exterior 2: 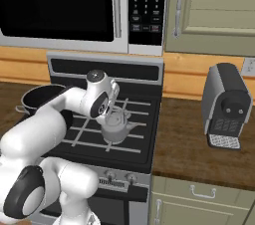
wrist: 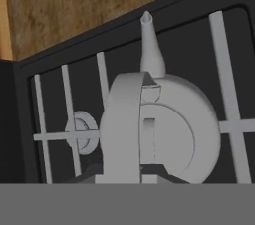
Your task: Pick the kettle from the counter and place it on a stove burner. Then turn the burner on.
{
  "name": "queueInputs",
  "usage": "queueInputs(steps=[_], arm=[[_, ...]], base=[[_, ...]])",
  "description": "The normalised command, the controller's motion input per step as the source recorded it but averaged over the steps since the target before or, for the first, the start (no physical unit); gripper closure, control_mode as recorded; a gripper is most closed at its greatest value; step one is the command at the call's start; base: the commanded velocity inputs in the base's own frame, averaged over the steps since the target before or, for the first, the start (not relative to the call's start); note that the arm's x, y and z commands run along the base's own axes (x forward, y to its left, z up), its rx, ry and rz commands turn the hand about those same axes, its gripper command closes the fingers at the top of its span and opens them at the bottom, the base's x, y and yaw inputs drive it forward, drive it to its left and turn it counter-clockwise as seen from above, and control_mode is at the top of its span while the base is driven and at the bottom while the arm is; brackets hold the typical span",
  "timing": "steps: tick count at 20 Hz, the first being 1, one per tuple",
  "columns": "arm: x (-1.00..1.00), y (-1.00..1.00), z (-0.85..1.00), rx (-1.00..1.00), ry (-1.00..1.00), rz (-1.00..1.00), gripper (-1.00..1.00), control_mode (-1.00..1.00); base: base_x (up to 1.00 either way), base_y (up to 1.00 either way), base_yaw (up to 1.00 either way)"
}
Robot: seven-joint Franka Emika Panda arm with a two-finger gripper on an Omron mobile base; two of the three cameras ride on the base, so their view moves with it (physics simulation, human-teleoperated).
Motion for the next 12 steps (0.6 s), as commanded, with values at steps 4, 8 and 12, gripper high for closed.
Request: queueInputs(steps=[4,8,12], arm=[[0.0,0.0,0.0,0.0,0.0,0.0,-1.0,-1.0],[0.0,0.0,0.03,0.0,0.0,0.0,-1.0,-1.0],[0.0,0.0,0.2,0.0,-0.03,0.0,-1.0,-1.0]], base=[[0.0,0.0,0.0],[0.0,0.0,0.0],[0.0,0.0,0.0]])
